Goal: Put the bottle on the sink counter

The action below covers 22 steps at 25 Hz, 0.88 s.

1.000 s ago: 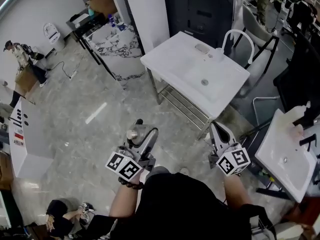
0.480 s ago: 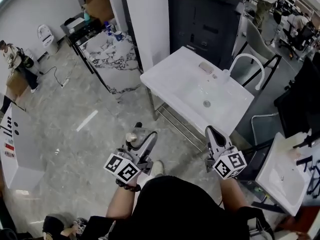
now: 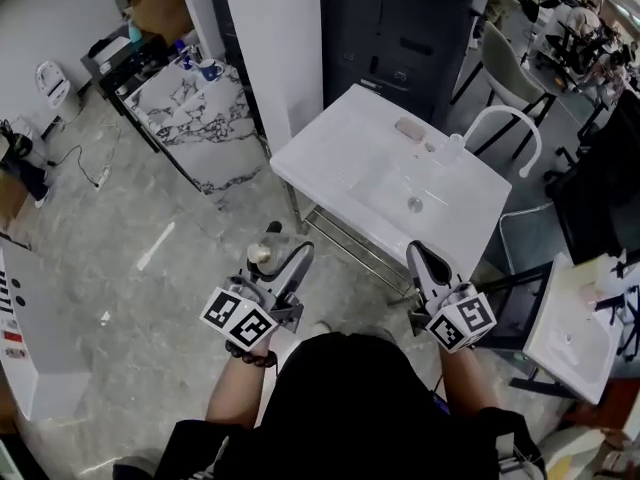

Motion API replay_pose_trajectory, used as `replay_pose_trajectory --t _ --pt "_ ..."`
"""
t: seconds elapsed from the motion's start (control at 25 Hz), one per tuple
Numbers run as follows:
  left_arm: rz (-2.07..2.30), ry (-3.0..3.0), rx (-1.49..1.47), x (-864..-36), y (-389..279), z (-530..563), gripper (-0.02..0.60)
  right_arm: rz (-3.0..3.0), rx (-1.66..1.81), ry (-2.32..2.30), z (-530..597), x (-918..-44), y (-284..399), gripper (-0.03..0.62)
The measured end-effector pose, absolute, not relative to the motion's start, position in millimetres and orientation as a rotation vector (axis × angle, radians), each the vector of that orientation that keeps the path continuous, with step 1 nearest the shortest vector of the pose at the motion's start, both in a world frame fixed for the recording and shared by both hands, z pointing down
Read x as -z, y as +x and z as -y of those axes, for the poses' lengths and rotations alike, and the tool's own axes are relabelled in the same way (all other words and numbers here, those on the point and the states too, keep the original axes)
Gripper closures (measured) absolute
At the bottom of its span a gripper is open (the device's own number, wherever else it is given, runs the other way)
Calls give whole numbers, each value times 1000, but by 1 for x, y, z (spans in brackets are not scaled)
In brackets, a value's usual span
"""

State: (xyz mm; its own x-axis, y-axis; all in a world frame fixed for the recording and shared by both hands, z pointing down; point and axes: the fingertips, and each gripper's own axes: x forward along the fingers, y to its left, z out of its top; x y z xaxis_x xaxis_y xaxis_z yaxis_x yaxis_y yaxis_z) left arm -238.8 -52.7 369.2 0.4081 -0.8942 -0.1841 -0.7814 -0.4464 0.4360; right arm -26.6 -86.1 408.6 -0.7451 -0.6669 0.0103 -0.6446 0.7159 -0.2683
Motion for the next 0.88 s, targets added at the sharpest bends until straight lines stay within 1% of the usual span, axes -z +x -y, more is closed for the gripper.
replay_pose_trajectory --t 0.32,0.64,0.88 --pt "1375 2396 542 -378 -231 101 230 -2811 430 -1134 120 -416 -29 562" --pt "1403 2376 520 -385 -230 170 230 -2832 436 -1101 211 -431 -32 562" --pt "1435 2369 508 -379 -218 220 230 -2829 410 -1039 260 -423 -24 562"
